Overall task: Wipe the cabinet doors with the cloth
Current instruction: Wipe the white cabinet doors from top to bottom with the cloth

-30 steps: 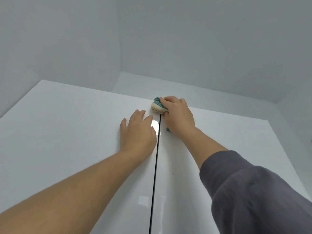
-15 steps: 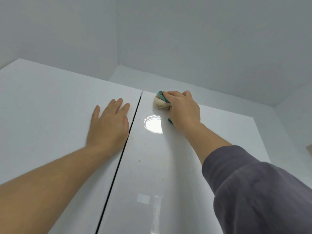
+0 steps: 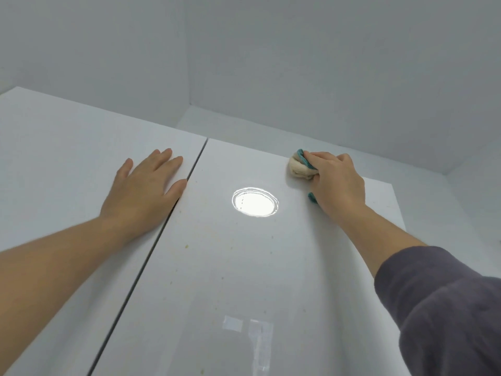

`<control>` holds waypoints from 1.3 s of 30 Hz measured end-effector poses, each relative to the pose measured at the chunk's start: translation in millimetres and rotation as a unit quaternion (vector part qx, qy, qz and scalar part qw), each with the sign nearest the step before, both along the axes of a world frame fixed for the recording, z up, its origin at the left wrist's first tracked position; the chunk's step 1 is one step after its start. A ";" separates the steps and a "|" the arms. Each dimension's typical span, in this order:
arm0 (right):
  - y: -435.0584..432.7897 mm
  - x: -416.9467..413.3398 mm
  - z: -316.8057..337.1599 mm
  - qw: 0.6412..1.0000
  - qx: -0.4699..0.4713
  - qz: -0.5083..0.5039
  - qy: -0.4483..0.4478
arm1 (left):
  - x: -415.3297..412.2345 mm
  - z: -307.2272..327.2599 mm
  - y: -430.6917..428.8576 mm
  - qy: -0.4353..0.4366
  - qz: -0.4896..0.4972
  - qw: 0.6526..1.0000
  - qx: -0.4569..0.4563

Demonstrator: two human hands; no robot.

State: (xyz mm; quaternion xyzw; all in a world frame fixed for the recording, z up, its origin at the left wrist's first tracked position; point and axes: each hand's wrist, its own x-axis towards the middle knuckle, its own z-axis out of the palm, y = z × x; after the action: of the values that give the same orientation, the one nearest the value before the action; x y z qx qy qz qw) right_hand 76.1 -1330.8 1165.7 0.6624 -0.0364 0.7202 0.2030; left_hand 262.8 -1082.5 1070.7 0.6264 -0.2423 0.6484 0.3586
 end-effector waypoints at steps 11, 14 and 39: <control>-53.7 -40.9 -1.7 0.990 0.121 -0.041 -0.060 | 3.4 0.3 1.7 -0.001 0.002 1.000 0.000; -66.0 -49.3 -6.4 0.978 0.178 -0.064 -0.084 | 2.8 -0.1 2.3 -0.003 0.007 1.000 0.002; 77.7 50.2 -27.5 0.977 0.142 0.114 -0.114 | 3.0 0.6 0.0 -0.007 0.021 0.999 0.031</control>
State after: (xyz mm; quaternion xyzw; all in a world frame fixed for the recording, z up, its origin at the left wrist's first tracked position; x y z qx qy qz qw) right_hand 126.3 -1253.1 1138.1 0.5978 -0.0856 0.7969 0.0176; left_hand 265.8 -1082.5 1071.2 0.6374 -0.2516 0.6524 0.3238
